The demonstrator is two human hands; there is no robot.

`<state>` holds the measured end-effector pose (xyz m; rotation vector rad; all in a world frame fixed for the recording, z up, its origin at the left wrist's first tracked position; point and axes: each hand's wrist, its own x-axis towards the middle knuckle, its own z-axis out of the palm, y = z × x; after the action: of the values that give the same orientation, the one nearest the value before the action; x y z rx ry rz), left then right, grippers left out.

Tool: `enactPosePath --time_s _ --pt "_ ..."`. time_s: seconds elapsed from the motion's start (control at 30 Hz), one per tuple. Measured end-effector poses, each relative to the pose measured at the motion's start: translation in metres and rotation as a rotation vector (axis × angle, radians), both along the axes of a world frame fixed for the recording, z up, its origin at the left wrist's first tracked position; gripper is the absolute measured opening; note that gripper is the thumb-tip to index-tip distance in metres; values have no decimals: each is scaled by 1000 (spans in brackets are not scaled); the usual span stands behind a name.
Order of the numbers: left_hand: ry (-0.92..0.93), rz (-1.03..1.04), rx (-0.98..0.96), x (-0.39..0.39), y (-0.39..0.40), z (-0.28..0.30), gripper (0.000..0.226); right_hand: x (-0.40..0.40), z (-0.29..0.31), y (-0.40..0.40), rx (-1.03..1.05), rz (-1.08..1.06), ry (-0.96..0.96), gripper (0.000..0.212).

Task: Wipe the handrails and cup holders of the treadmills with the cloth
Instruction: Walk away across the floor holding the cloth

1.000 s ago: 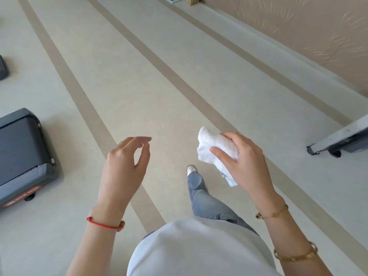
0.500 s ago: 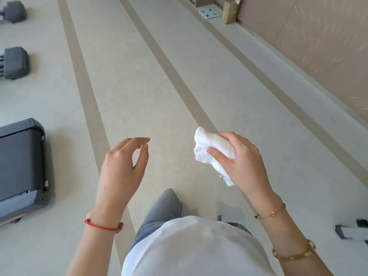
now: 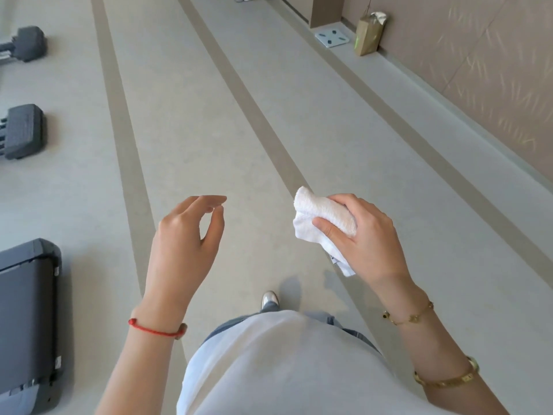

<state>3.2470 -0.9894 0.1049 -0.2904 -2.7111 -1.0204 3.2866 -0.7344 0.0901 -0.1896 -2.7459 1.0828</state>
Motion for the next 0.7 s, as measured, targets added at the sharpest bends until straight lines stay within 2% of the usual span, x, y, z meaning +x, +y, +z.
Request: enactPosePath --time_s 0.4,0.7 --pt "-27 -108 -33 -289 85 -6 20 -259 -16 75 -10 -93 -11 31" --pt "27 -57 20 -521 182 -1 19 -509 -2 179 45 -46 3 32"
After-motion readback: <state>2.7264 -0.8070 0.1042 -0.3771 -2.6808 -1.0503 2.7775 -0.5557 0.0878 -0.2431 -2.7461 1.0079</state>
